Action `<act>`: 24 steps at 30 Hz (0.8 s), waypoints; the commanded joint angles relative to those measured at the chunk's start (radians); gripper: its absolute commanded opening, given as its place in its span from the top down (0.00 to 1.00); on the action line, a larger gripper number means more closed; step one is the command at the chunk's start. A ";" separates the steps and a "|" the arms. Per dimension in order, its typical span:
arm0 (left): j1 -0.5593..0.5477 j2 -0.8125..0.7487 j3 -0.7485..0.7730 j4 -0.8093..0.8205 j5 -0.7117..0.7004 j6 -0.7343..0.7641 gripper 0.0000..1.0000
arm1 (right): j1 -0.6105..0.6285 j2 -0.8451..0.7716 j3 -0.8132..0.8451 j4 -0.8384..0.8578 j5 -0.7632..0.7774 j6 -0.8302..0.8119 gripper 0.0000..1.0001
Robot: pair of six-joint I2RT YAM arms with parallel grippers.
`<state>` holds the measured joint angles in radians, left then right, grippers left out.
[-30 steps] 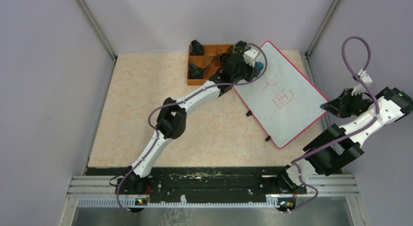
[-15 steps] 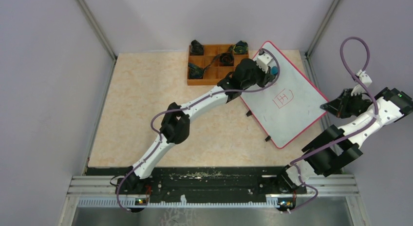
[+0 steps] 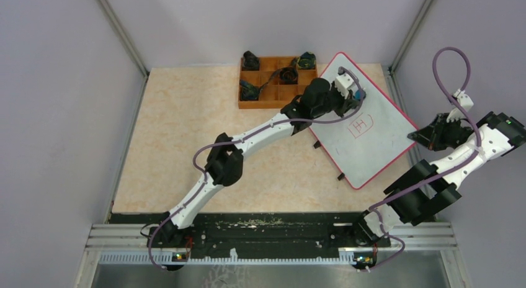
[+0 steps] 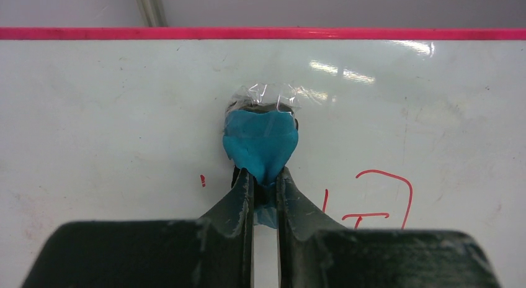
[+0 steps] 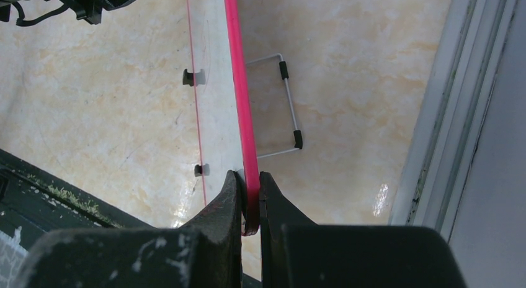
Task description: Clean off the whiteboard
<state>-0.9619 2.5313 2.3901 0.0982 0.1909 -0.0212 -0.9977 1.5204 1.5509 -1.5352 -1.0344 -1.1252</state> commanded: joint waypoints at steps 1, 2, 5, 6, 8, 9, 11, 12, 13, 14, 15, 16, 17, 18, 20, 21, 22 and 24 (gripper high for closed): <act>-0.003 -0.038 0.017 0.009 0.007 0.014 1.00 | 0.025 -0.035 -0.024 0.037 0.070 -0.111 1.00; 0.007 -0.035 0.017 0.003 0.004 0.013 1.00 | 0.025 -0.036 -0.024 0.037 0.070 -0.111 1.00; 0.038 -0.022 0.009 0.005 -0.017 0.024 1.00 | 0.025 -0.039 -0.031 0.037 0.071 -0.115 1.00; 0.046 -0.016 0.012 0.003 -0.026 0.031 1.00 | 0.025 -0.039 -0.031 0.037 0.072 -0.115 1.00; 0.066 -0.009 0.015 -0.006 -0.043 0.043 1.00 | 0.025 -0.040 -0.030 0.037 0.075 -0.116 1.00; 0.077 -0.005 0.017 -0.012 -0.055 0.045 1.00 | 0.025 -0.040 -0.030 0.037 0.076 -0.116 1.00; 0.103 -0.002 0.016 -0.031 -0.077 0.046 1.00 | 0.025 -0.040 -0.030 0.037 0.076 -0.116 1.00; 0.119 0.001 0.017 -0.040 -0.082 0.044 1.00 | 0.025 -0.040 -0.029 0.037 0.074 -0.116 1.00; 0.133 0.003 0.016 -0.050 -0.087 0.038 1.00 | 0.026 -0.039 -0.028 0.037 0.073 -0.114 1.00; 0.149 0.004 0.014 -0.058 -0.090 0.032 1.00 | 0.026 -0.037 -0.025 0.037 0.071 -0.113 1.00; 0.164 0.005 0.011 -0.066 -0.090 0.024 1.00 | 0.027 -0.037 -0.024 0.037 0.070 -0.111 1.00; 0.175 0.006 0.007 -0.072 -0.089 0.016 1.00 | 0.028 -0.036 -0.022 0.037 0.070 -0.110 1.00; 0.183 0.006 0.002 -0.074 -0.082 0.013 1.00 | 0.029 -0.036 -0.021 0.037 0.070 -0.108 1.00; 0.188 0.005 -0.005 -0.075 -0.077 0.011 1.00 | 0.030 -0.035 -0.021 0.037 0.069 -0.108 1.00; 0.185 0.004 -0.022 -0.074 -0.066 0.007 1.00 | 0.033 -0.033 -0.019 0.037 0.068 -0.103 1.00; 0.181 0.005 -0.027 -0.074 -0.056 0.001 1.00 | 0.033 -0.031 -0.016 0.037 0.067 -0.101 1.00; 0.169 0.006 -0.036 -0.070 -0.048 0.000 1.00 | 0.036 -0.031 -0.014 0.037 0.066 -0.098 1.00; 0.141 0.005 -0.051 -0.062 -0.051 0.014 1.00 | 0.036 -0.031 -0.015 0.037 0.068 -0.097 1.00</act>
<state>-0.7444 2.5309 2.3634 0.0353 0.1226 -0.0078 -0.9886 1.5127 1.5444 -1.5352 -1.0508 -1.1259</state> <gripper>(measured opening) 0.153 0.046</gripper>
